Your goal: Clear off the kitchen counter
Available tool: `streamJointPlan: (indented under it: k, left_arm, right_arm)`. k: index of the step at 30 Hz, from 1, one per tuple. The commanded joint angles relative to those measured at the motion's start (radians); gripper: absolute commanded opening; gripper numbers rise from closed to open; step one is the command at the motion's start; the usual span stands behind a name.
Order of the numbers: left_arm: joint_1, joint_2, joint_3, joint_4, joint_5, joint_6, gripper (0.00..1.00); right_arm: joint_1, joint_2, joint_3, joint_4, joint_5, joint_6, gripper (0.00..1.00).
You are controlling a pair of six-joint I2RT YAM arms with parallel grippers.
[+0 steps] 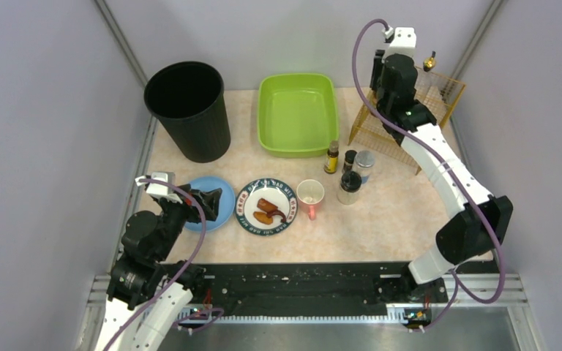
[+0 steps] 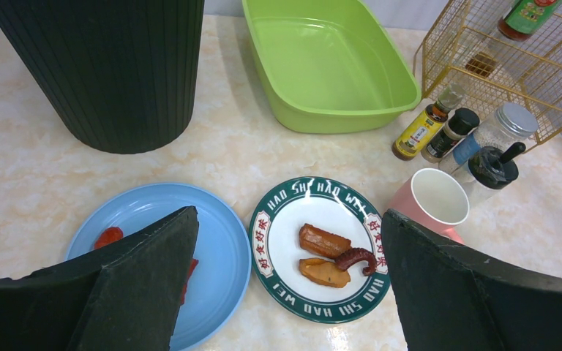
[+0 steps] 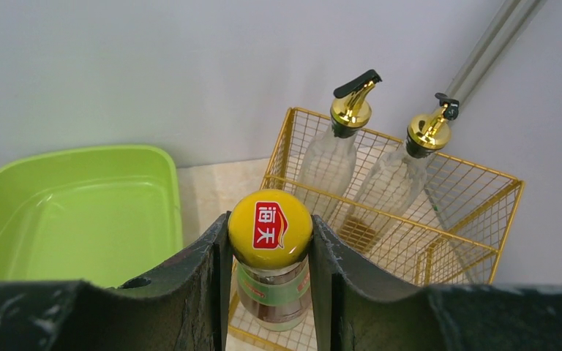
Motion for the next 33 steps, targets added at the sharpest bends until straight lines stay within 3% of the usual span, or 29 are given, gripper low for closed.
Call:
streamJointPlan:
  k: [1,9,17,33]
  left_arm:
    - [-0.003,0.007,-0.005,0.034,0.003,0.01,0.99]
    - [-0.003,0.011,-0.005,0.034,-0.002,0.01,0.99]
    - [-0.003,0.024,-0.006,0.035,0.004,0.01,0.99]
    - [-0.004,0.043,-0.005,0.036,0.005,0.012,0.99]
  right_arm:
    - [-0.04,0.003,0.06,0.269,0.039,0.008,0.0]
    - [-0.084,0.074,0.081,0.319,0.031,0.055,0.0]
    - [-0.101,0.141,0.047,0.472,0.028,0.023,0.0]
    - [-0.133,0.233,0.0,0.472,0.029,0.099,0.0]
